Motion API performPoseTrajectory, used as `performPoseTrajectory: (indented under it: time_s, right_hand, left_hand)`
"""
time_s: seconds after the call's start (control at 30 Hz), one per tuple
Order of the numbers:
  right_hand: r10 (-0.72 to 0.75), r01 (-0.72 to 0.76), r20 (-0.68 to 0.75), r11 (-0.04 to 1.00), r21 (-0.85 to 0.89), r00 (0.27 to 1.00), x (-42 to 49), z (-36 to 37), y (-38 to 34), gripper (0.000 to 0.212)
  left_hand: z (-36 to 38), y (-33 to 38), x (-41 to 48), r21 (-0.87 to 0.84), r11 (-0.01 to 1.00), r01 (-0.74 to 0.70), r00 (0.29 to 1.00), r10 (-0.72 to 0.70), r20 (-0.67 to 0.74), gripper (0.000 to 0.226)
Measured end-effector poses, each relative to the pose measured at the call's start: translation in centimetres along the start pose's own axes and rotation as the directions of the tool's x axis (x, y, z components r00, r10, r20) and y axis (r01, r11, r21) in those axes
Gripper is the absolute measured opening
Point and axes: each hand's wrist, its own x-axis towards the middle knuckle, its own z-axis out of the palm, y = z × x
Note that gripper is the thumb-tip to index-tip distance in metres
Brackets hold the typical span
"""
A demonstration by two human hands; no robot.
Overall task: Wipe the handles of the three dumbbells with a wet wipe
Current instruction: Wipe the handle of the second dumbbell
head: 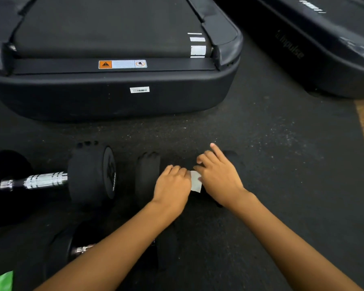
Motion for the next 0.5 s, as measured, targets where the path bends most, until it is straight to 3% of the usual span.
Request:
performPoseTrajectory:
  time_s: [0.07, 0.13, 0.3, 0.43, 0.5]
  right_hand:
    - [0.082, -0.079, -0.113, 0.997, 0.026, 0.990, -0.6, -0.5, 2.0, 0.028]
    - [0.236, -0.203, -0.171, 0.961, 0.190, 0.957, -1.0, -0.5, 4.0, 0.026]
    - [0.444, -0.386, 0.043, 0.722, 0.575, 0.895, -1.1, 2.0, 4.4, 0.037]
    - [0.547, -0.418, -0.009, 0.651, 0.634, 0.837, -1.5, 2.6, 3.1, 0.035]
    - [0.565, -0.415, -0.037, 0.648, 0.638, 0.825, -1.7, 2.4, 3.0, 0.035]
  left_hand:
    - [0.6, 0.2, 0.3, -0.049, 0.998, 0.047, 0.999, -0.046, 0.021, 0.052]
    - [1.2, 0.5, 0.4, -0.059, 0.997, 0.044, 0.999, -0.043, 0.011, 0.059]
    - [2.7, 1.7, 0.6, -0.066, 0.996, 0.060, 0.998, -0.062, -0.029, 0.053]
    - [3.9, 1.7, 1.2, -0.048, 0.998, 0.048, 0.997, -0.051, -0.061, 0.065]
    - [3.7, 1.6, 1.9, -0.100, 0.993, 0.063, 0.997, -0.066, -0.033, 0.056]
